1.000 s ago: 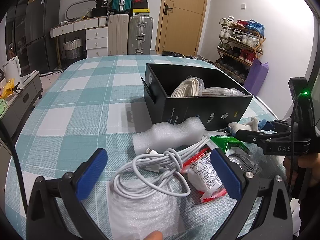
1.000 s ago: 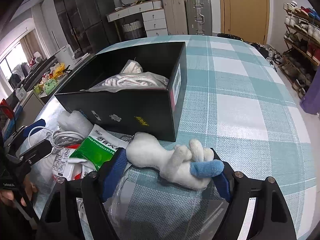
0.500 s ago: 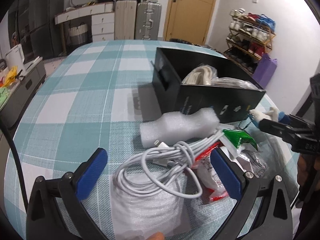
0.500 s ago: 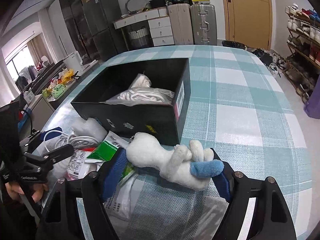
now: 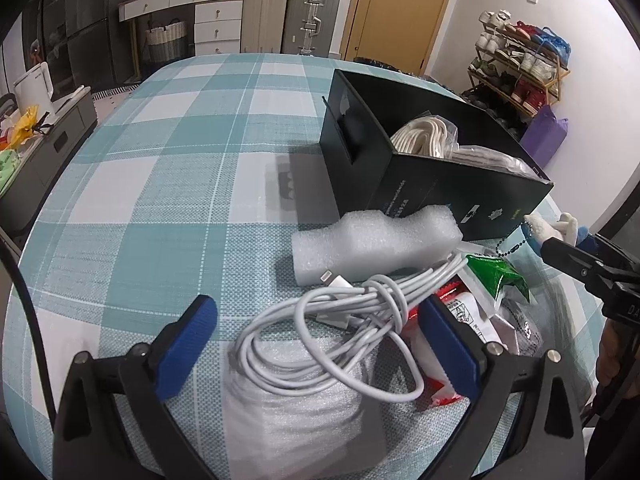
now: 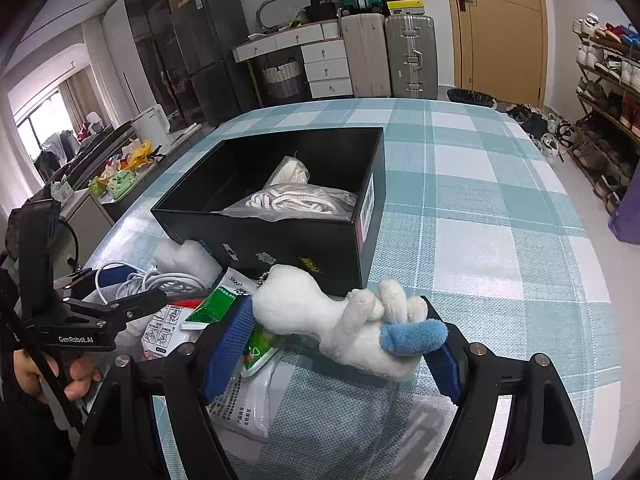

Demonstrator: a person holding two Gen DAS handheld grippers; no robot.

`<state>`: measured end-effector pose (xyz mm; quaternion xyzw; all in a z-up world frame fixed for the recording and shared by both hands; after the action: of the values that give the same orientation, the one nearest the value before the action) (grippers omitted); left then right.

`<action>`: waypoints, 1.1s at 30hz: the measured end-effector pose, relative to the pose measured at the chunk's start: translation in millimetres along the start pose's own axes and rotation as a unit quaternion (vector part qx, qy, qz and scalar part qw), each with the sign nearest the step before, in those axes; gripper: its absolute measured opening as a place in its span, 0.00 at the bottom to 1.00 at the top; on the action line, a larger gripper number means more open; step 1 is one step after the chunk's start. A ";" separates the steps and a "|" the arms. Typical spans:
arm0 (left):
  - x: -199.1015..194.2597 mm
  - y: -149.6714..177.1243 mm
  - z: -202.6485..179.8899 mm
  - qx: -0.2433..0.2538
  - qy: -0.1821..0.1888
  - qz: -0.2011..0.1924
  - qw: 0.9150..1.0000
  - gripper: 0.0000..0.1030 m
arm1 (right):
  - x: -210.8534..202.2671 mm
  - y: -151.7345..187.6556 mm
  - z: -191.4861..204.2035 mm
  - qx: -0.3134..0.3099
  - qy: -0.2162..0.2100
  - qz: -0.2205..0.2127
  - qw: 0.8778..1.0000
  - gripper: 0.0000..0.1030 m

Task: Organize soft objects
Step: 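Lift the plush toy with the right gripper while the left gripper grasps the white cable, then lower the plush toy and white cable into the black box and release both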

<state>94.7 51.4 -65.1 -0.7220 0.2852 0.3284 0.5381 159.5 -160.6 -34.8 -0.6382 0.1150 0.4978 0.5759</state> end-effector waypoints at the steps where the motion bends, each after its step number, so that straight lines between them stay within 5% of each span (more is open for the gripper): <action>1: -0.6 -0.5 -1.0 0.002 0.001 -0.001 1.000 0.91 | 0.0 0.0 -0.1 0.000 0.000 0.000 1.000 0.78; 6: -2.8 2.0 -5.1 0.028 -0.011 -0.005 1.000 0.70 | -1.3 -0.5 0.3 -0.002 0.000 -0.002 1.000 0.78; 33: -57.0 -14.7 -14.3 0.027 0.026 -0.085 0.996 0.68 | -30.7 -12.2 13.3 -0.025 -0.008 -0.038 0.999 0.78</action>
<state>72.9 44.8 -9.0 -0.7372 0.2450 0.2547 0.5759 147.0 -158.6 -1.6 -0.6522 0.0734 0.4834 0.5793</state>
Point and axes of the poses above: each gripper's, at about its wrist camera, not at the fingertips, and x roughly the way its jaws point, z to its left, y to its underside, the point moved 5 cm from there along x, roughly the way its jaws point, and after that the axes turned 4 degrees about -x, right-handed, at the moved point
